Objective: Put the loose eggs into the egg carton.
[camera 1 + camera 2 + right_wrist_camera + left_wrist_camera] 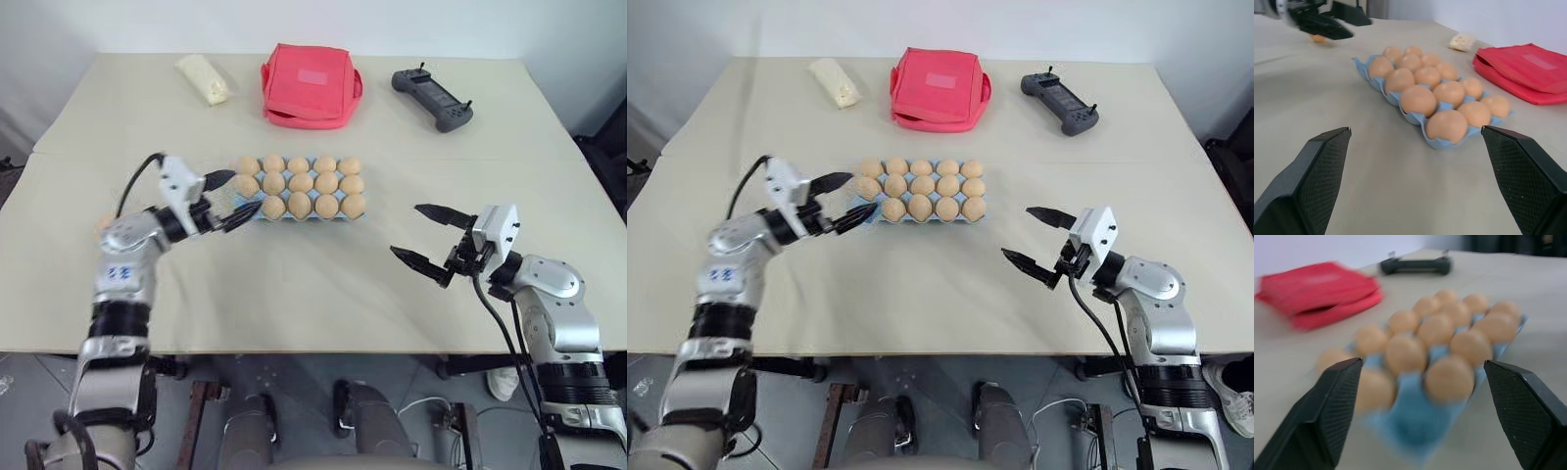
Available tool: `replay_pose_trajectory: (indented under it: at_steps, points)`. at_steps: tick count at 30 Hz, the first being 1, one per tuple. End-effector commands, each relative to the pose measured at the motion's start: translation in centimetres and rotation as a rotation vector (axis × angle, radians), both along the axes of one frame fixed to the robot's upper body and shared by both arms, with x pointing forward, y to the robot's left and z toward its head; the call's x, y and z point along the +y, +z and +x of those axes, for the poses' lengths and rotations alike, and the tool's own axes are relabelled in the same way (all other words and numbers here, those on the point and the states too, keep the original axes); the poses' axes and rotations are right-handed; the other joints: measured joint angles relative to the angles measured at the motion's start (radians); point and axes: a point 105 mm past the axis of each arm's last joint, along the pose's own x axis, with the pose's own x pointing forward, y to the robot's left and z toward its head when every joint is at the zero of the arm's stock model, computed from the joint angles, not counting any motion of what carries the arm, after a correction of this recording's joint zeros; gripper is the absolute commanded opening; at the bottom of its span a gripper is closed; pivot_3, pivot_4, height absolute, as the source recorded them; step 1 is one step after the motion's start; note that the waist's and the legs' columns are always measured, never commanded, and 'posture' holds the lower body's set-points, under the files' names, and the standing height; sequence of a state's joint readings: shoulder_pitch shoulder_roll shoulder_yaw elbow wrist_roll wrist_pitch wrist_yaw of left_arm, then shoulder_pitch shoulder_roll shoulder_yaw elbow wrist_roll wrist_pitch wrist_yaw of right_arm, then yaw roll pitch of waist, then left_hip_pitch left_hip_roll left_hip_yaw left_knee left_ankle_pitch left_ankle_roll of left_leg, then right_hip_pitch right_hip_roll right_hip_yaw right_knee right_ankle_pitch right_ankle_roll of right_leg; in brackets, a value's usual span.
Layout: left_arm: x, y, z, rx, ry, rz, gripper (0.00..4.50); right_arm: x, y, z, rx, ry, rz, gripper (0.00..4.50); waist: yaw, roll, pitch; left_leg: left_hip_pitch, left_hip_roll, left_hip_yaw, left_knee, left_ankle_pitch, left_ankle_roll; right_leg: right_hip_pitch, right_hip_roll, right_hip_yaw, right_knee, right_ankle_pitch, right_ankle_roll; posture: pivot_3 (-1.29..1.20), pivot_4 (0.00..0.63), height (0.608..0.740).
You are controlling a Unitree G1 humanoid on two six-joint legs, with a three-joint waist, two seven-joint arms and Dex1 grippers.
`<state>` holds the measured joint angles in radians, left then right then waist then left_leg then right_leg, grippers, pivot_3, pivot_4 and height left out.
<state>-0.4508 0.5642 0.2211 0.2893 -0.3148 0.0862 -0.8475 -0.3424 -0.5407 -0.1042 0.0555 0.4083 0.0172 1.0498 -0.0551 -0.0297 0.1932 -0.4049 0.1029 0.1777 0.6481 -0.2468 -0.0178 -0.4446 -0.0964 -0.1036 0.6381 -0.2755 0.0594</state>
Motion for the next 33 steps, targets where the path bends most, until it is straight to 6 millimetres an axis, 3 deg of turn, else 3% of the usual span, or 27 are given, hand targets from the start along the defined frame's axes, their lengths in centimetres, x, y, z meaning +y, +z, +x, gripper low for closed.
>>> replay_pose_trajectory:
  at_steps: [1, 11, 14, 16, 21, 25, 33]
  points:
    - [2.4, 1.0, -2.5, -0.060, 0.109, -0.013, 4.35, 0.7, 1.0, -0.2, -0.038, 0.060, 0.021, 4.50, 0.001, 0.000, 0.000, 0.000, 0.000, -0.001, 0.000, 0.000, 0.000, 0.000, -0.001, 0.000, 0.000, 0.000, 0.000, 0.00, 0.150, 0.740]
    - [12.2, -1.7, -12.2, -0.072, 0.662, -0.103, 4.35, 3.4, 1.9, 0.2, -0.032, 0.209, 0.021, 4.50, 0.002, 0.000, 0.000, 0.000, -0.001, -0.002, 0.000, -0.003, -0.003, 0.000, -0.004, -0.001, -0.001, 0.000, -0.001, 0.00, 0.150, 0.740]
    - [14.4, -3.0, -13.7, -0.059, 0.822, -0.108, 4.35, 3.8, 1.9, 0.4, -0.031, 0.226, 0.021, 4.50, 0.004, -0.001, 0.000, 0.000, 0.000, -0.004, 0.000, -0.003, -0.003, 0.000, -0.003, -0.002, -0.002, -0.001, -0.003, 0.00, 0.150, 0.740]
    - [14.5, -3.5, -14.0, -0.037, 0.842, -0.142, 4.35, 4.1, 1.8, 0.4, -0.024, 0.243, 0.015, 4.50, 0.011, -0.001, 0.000, 0.000, 0.000, -0.004, 0.000, -0.003, -0.003, 0.000, -0.003, -0.003, -0.002, -0.001, -0.004, 0.00, 0.150, 0.740]
    - [14.2, -2.7, -11.8, -0.060, 0.823, -0.179, 4.35, 4.4, 1.8, 0.4, -0.017, 0.265, -0.007, 4.50, 0.027, -0.001, 0.000, -0.001, 0.000, -0.003, -0.001, -0.003, -0.003, 0.000, -0.003, -0.003, -0.005, -0.001, -0.003, 0.00, 0.150, 0.740]
    - [14.1, -0.8, -8.2, -0.100, 0.790, -0.183, 4.35, 4.8, 2.0, 0.3, -0.014, 0.273, -0.009, 4.50, 0.028, -0.001, 0.000, -0.002, 0.000, -0.004, -0.001, -0.003, -0.003, 0.000, -0.003, -0.003, -0.005, -0.001, -0.004, 0.00, 0.150, 0.740]
    - [14.1, 0.3, -2.3, -0.063, 0.754, -0.189, 4.35, 5.1, 2.3, 0.2, -0.014, 0.268, -0.007, 4.50, 0.024, -0.001, 0.000, -0.001, 0.001, -0.001, -0.002, -0.003, -0.001, -0.001, -0.001, -0.003, -0.004, 0.000, -0.002, 0.00, 0.150, 0.740]
